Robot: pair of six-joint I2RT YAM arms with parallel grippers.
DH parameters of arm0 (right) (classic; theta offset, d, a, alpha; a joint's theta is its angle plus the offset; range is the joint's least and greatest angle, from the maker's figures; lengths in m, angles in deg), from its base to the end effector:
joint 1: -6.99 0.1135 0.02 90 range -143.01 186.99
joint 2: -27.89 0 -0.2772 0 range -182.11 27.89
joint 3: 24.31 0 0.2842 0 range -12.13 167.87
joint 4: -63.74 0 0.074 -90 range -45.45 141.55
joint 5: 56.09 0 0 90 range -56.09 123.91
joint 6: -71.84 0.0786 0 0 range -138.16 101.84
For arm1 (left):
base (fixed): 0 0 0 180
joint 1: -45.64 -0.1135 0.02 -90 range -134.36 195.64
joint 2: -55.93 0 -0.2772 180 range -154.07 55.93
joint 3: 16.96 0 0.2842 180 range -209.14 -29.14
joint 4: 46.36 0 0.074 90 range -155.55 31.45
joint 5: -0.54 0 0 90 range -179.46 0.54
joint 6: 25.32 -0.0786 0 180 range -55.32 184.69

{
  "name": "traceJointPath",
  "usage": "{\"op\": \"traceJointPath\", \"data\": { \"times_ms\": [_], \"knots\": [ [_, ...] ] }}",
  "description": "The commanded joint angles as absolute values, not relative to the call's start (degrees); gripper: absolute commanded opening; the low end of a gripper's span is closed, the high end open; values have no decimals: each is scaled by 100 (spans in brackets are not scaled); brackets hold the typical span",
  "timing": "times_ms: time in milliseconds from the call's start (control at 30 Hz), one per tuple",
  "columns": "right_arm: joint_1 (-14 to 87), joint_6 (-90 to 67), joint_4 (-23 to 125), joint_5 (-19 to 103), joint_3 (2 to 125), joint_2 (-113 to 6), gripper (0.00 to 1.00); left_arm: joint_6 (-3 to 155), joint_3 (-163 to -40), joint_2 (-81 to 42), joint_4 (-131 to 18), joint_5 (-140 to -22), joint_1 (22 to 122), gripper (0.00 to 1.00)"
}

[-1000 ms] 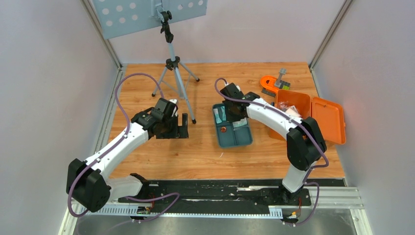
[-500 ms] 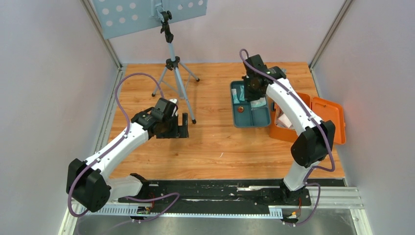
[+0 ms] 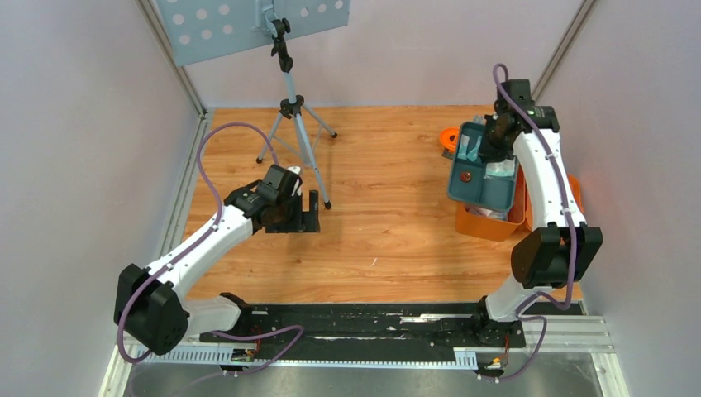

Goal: Organize the medicine kit

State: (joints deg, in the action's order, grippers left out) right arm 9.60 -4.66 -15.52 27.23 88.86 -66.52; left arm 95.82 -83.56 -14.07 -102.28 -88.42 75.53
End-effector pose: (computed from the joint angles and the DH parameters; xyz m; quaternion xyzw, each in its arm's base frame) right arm 0.3853 0.0084 0.3489 0.1064 0.9596 -0.0202 0.2596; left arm 0.2479 -0.1441 0.2259 -0.0081 0.9643 -0.1419 0.2235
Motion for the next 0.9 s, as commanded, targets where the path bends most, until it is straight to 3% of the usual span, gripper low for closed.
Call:
{"op": "traceJointPath", "data": {
  "times_ms": [0, 867],
  "knots": [
    [364, -912, -1331, 3014, 8913, -6411, 0, 9492, -8382, -1424, -9941, -8779, 7486, 100],
    [-232, -1517, -698, 2771, 8193, -7461, 0, 9580, -8566, -1421, -10136, -8750, 7412, 100]
  ]
}}
